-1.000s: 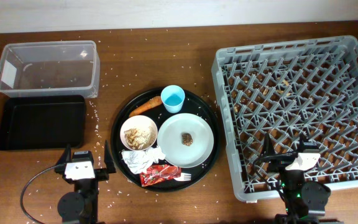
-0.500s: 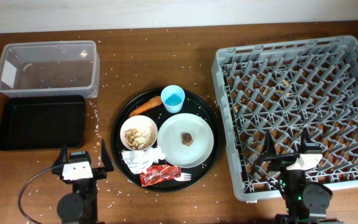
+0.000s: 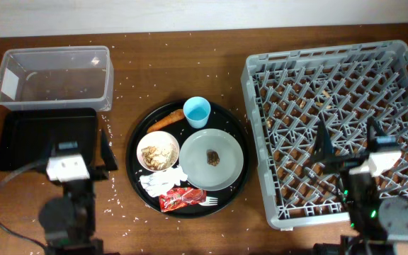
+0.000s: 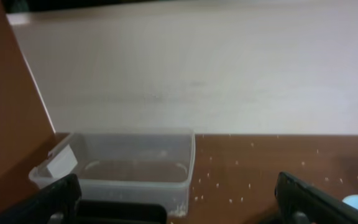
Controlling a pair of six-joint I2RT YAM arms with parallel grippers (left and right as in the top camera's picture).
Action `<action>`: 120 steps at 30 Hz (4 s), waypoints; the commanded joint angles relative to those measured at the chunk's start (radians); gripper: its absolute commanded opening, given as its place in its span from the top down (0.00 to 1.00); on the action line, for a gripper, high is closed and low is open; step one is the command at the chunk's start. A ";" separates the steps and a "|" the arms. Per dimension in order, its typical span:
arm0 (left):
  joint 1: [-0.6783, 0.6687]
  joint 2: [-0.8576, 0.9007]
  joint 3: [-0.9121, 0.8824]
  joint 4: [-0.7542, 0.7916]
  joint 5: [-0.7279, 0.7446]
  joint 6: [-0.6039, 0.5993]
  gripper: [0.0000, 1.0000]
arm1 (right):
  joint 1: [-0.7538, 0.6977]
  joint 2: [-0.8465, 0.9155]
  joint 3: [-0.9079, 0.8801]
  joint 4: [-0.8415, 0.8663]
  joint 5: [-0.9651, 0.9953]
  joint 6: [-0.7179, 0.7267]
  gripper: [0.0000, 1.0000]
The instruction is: Sort waste into correct bins and load items into the dishwasher rack
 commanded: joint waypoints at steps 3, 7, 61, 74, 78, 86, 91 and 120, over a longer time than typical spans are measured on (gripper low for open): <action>0.004 0.423 0.362 -0.068 0.061 0.039 0.01 | -0.006 0.372 0.332 -0.108 -0.171 -0.043 0.02; 0.003 0.707 0.701 -0.317 0.120 0.040 0.01 | -0.006 0.594 0.584 -0.327 -0.209 -0.044 0.02; -0.394 1.717 1.715 -1.275 0.337 -0.015 1.00 | -0.006 0.838 0.772 -0.682 -0.267 -0.034 0.09; -0.206 1.718 1.804 -1.212 1.380 -0.007 0.99 | 0.238 1.188 0.772 0.016 -0.809 0.222 0.01; -0.206 1.718 1.804 -1.212 1.458 -0.008 1.00 | 0.289 1.243 0.772 0.139 -0.820 0.243 0.01; -0.206 1.718 1.804 -1.212 1.489 -0.027 1.00 | 0.349 1.244 0.772 0.199 -0.811 0.239 0.17; -0.206 1.718 1.804 -1.217 1.479 -0.027 0.99 | 0.348 1.244 0.772 0.254 -0.815 0.240 0.33; -0.206 1.718 1.804 -1.260 0.257 -0.024 0.68 | 0.273 1.185 0.998 -0.853 0.463 0.149 0.49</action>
